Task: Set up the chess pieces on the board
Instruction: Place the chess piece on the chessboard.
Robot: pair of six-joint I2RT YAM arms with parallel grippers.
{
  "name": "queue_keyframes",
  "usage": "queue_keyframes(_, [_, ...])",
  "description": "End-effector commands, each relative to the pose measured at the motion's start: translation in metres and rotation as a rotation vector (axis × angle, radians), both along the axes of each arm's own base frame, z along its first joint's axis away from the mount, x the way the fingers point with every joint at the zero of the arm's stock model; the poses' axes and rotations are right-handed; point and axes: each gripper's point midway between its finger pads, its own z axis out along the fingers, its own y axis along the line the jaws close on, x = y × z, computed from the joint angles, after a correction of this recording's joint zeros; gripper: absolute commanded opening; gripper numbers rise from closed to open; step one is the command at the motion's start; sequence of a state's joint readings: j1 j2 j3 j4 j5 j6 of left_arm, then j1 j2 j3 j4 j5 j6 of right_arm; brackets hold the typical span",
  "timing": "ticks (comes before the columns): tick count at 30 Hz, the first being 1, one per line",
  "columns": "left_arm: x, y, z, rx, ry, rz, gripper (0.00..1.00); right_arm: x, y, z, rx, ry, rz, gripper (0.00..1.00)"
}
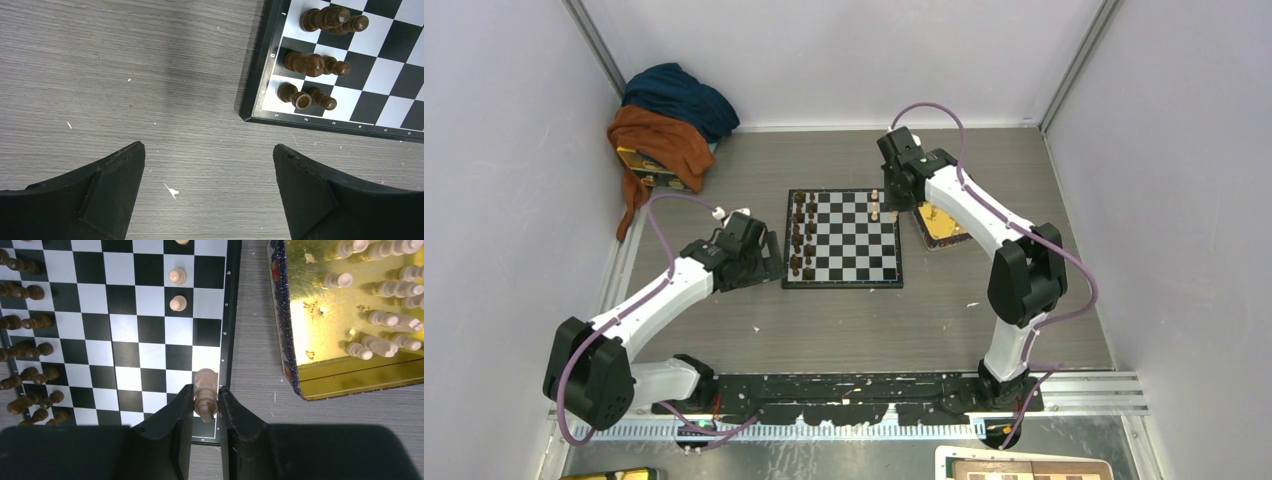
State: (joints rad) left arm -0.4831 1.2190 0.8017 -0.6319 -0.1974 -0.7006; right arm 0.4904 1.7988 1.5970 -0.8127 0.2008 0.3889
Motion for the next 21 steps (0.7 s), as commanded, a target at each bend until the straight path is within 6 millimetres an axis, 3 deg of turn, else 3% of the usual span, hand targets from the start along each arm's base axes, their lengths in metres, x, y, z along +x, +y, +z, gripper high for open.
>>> queue_keyframes(1, [0.007, -0.004, 0.009, -0.032, -0.045, 0.006, 1.00, 0.002, 0.007, -0.005, 0.015, 0.010, 0.010, 0.01])
queue_keyframes(13, [0.009, -0.006, 0.002, -0.026, -0.029, 0.004, 1.00, 0.006, 0.017, -0.043, 0.014, 0.079, 0.029, 0.01])
queue_keyframes(21, [0.012, -0.006, 0.001, -0.018, -0.027, -0.001, 1.00, 0.007, 0.021, -0.056, 0.017, 0.101, 0.037, 0.01])
